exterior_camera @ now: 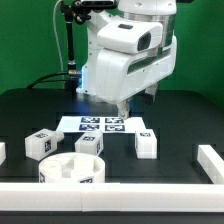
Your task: Assemble stool
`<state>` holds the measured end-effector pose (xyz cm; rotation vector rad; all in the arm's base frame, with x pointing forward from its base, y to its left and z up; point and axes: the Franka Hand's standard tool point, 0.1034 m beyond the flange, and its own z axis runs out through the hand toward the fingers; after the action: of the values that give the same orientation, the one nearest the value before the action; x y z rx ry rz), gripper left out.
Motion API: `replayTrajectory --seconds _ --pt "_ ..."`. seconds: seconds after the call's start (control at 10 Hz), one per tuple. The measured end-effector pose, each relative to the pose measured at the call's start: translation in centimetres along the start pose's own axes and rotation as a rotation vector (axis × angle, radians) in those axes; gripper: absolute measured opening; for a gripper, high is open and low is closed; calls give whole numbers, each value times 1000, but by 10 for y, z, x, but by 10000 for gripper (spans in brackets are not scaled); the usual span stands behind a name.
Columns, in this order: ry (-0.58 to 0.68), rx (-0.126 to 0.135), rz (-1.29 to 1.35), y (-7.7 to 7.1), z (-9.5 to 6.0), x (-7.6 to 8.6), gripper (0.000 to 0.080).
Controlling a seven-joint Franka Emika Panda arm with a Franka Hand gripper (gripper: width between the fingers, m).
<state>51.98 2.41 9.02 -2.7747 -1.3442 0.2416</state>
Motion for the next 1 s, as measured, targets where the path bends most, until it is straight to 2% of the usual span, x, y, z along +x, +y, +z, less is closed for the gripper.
replayTrajectory --seconds 0.6,0.7,0.8,0.9,1.0 --pt "-1 2 0 0 1 0 650" --pt "-11 4 -43 -1 7 -7 650" --pt "-71 -11 -262 -2 33 -35 650" --pt "-60 1 -253 1 40 -43 650" --pt "-51 -14 -239 6 34 -37 650"
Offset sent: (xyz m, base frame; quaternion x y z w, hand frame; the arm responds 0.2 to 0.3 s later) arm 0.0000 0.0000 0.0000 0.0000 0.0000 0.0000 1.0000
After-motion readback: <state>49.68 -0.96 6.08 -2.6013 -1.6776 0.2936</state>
